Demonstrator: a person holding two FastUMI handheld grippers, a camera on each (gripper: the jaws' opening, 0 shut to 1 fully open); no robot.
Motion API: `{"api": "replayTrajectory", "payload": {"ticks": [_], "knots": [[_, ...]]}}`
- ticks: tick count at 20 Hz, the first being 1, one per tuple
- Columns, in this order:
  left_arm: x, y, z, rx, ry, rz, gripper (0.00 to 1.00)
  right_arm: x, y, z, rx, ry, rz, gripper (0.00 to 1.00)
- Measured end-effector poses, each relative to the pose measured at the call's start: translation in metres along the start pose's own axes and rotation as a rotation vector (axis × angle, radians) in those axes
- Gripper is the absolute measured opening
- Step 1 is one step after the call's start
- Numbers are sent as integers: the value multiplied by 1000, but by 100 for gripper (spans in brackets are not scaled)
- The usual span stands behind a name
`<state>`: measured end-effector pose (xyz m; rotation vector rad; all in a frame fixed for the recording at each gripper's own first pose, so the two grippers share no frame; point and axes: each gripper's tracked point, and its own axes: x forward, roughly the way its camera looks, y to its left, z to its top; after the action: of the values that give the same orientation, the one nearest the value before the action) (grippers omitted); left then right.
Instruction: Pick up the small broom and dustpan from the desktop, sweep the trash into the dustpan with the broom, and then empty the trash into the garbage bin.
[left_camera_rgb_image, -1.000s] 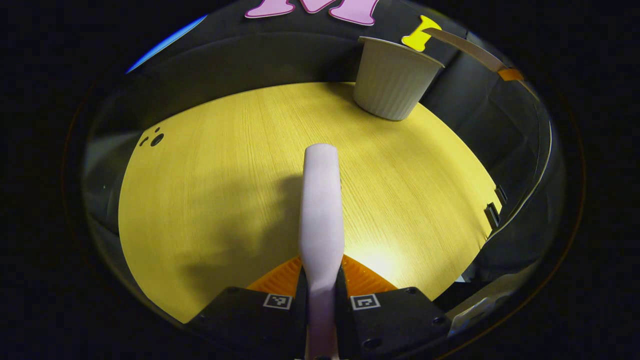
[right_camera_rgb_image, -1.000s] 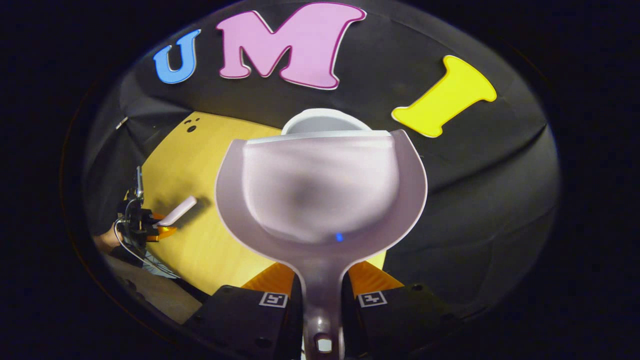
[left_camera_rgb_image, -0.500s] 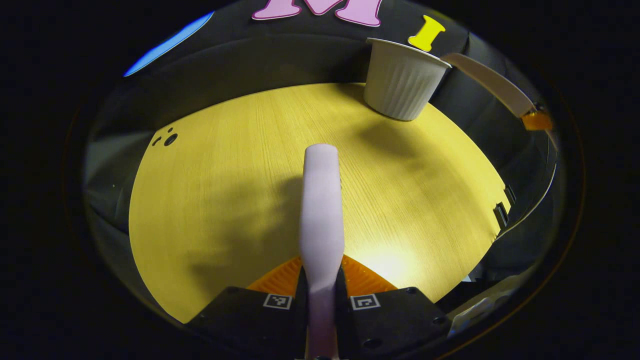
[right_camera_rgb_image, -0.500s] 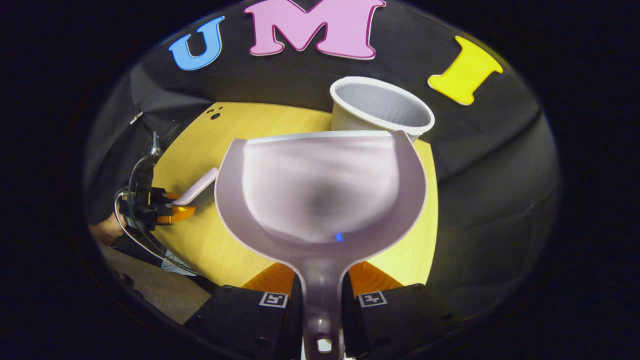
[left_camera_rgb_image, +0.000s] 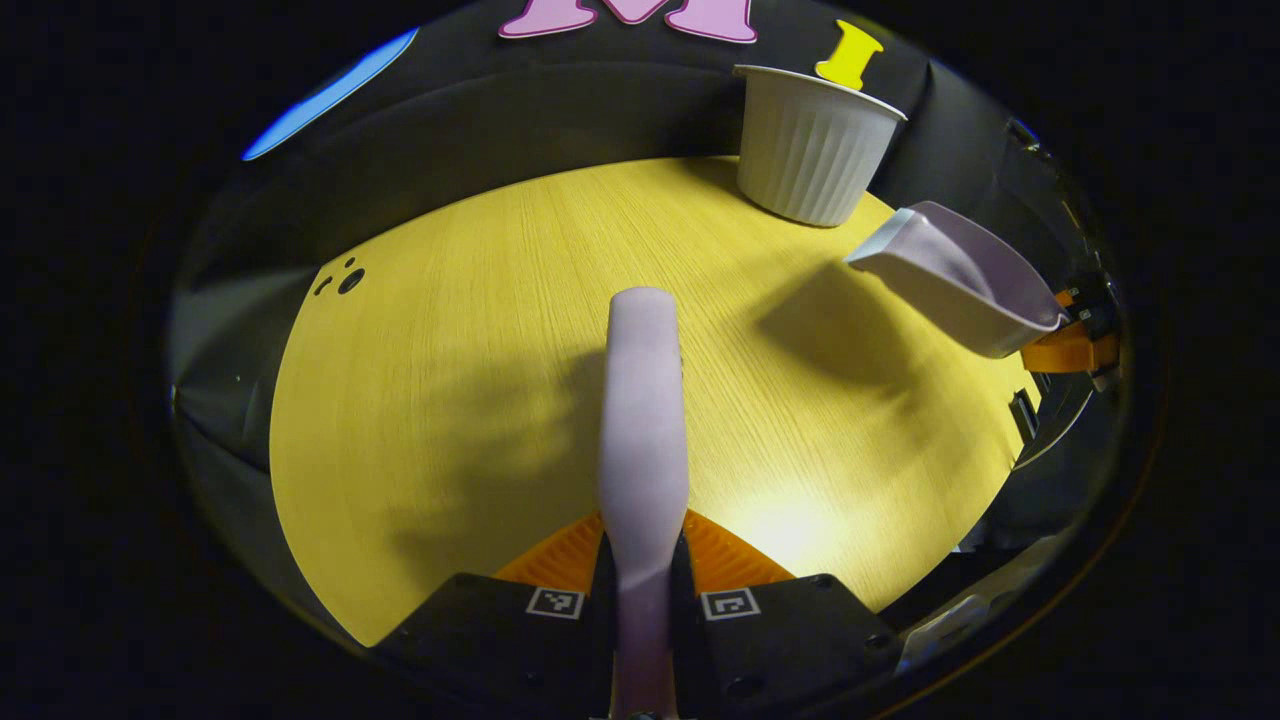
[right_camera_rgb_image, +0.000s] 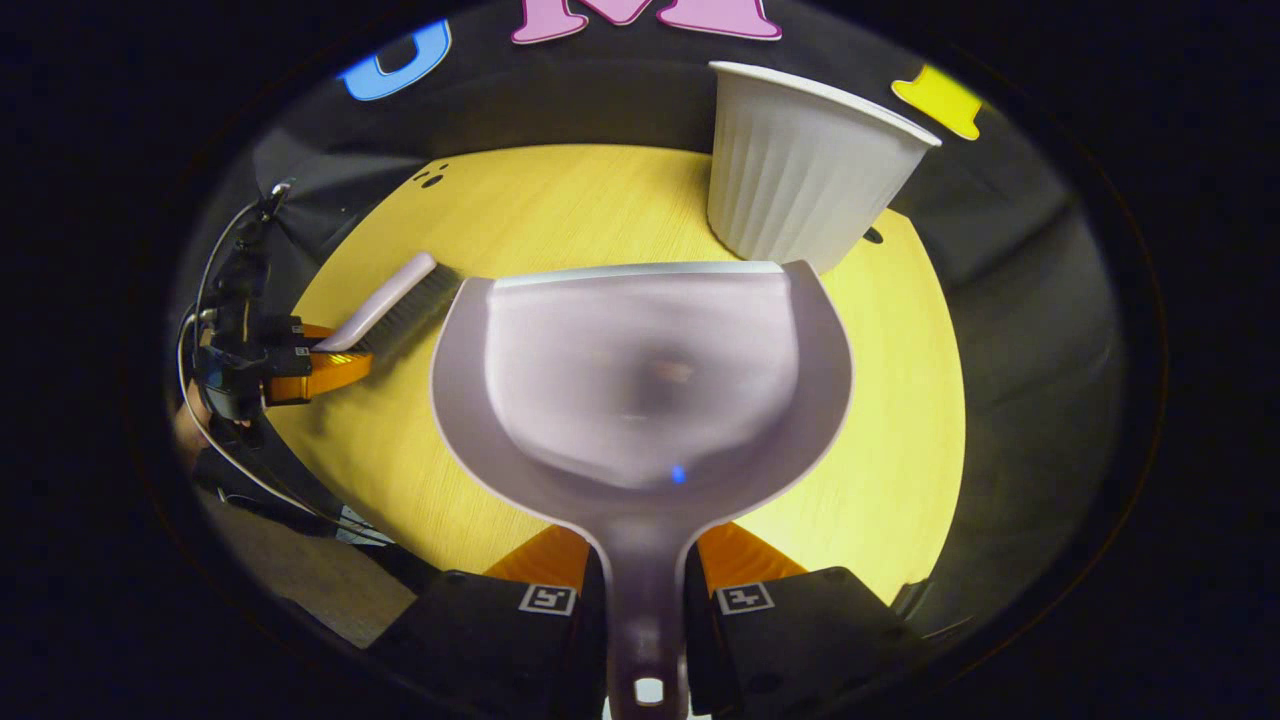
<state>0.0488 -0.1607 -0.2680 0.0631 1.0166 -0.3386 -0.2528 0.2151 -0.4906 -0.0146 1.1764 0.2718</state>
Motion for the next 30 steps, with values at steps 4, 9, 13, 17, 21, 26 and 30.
{"api": "replayTrajectory", "payload": {"ticks": [4, 9, 13, 17, 21, 26, 30], "knots": [[8, 1, -7, 21, 16, 20, 29, 37, 8, -14, 24, 24, -8, 31], [13, 2, -12, 30, 45, 48, 29, 63, 9, -27, 51, 45, -24, 31], [17, 5, -13, 13, 53, 58, 30, 71, 9, -31, 68, 61, -19, 36], [12, 10, -1, 53, 43, 88, 31, 75, 7, -34, 61, 72, -9, 38], [3, 11, 0, 71, 31, 112, 31, 61, 12, -37, 63, 59, 22, 41], [-22, 7, -5, 59, 17, 110, 28, 31, 12, -30, 87, 9, 58, 40], [-51, 2, 7, 41, -42, 114, 31, -3, 11, -21, 72, -66, 64, 37]]}}
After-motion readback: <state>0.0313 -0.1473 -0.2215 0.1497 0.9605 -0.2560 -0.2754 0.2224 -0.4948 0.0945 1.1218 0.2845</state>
